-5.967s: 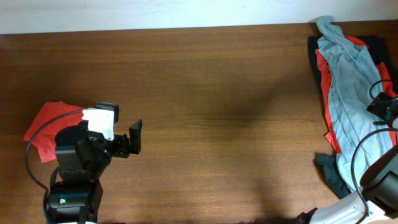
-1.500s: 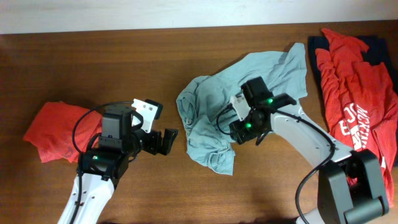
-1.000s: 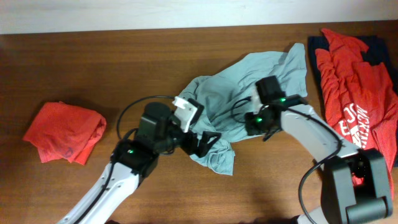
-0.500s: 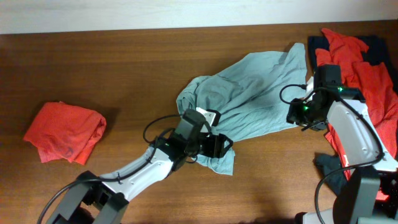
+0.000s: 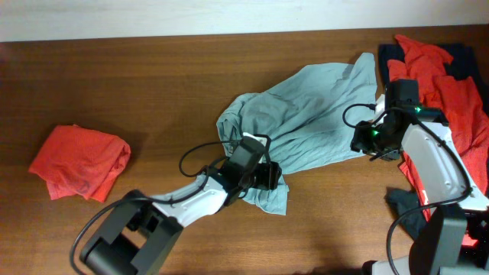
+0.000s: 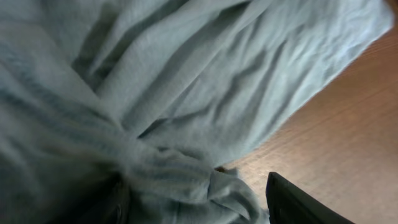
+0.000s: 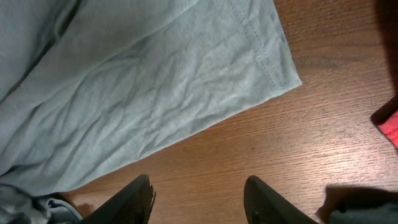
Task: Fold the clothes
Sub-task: 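Grasp the shirt's left end with the left gripper, right regrasps the hem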
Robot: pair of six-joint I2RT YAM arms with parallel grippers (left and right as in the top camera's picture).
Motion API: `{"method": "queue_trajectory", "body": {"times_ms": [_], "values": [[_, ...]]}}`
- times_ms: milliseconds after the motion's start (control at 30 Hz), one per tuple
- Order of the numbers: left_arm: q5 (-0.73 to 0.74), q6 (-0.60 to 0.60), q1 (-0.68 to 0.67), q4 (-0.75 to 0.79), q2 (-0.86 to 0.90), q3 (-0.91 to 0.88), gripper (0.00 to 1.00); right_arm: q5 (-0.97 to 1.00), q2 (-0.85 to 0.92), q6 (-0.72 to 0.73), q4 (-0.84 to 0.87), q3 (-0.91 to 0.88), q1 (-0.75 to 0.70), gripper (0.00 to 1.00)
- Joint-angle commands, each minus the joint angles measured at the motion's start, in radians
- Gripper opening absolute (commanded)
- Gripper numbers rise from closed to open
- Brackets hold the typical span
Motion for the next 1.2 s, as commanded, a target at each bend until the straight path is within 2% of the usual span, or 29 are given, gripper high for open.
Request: {"method": "queue_trajectory", "body": {"times_ms": [0,67,133,167,200,333,467,600,767,900,1067,1167], "values": [[-0.018,-0.01,-0.003,-0.006,0.045,0.05,0.7,-0.009,-0.013,0.006,-0.008,0.013,0.0,0.53],[-0.018,-0.01,-0.003,-0.005,0.045,0.052,0.62,-0.009,-0.013,0.007,-0.006,0.013,0.0,0.53],[-0.018,-0.009,-0.003,-0.006,0.045,0.053,0.47,-0.009,-0.013,0.007,-0.005,0.013,0.0,0.53],[-0.018,-0.01,-0.003,-0.005,0.045,0.053,0.33,-0.009,-0.013,0.006,-0.004,0.013,0.0,0.53],[-0.018,-0.01,-0.003,-0.006,0.045,0.054,0.24,-0.009,-0.013,0.006,-0.004,0.013,0.0,0.53],[-0.018,-0.009,-0.003,-0.011,0.045,0.064,0.1,-0.009,-0.013,0.007,-0.004,0.013,0.0,0.53],[-0.018,-0.008,-0.003,-0.034,0.045,0.074,0.01,-0.009,-0.013,0.006,-0.004,0.013,0.0,0.53],[-0.057,0.038,0.003,-0.09,0.015,0.109,0.01,-0.008,-0.013,0.003,-0.004,0.013,0.0,0.54],[-0.326,0.135,0.054,-0.357,-0.172,0.18,0.01,-0.008,-0.013,0.003,-0.003,0.013,0.0,0.58],[-0.464,0.134,0.238,-0.535,-0.367,0.182,0.01,-0.008,-0.007,-0.028,-0.008,0.012,0.0,0.59],[-0.458,0.134,0.478,-0.612,-0.44,0.182,0.01,-0.001,0.021,-0.031,-0.002,0.009,-0.001,0.59],[-0.441,0.134,0.547,-0.613,-0.436,0.182,0.01,-0.001,0.032,-0.031,-0.005,0.009,-0.001,0.59]]}}
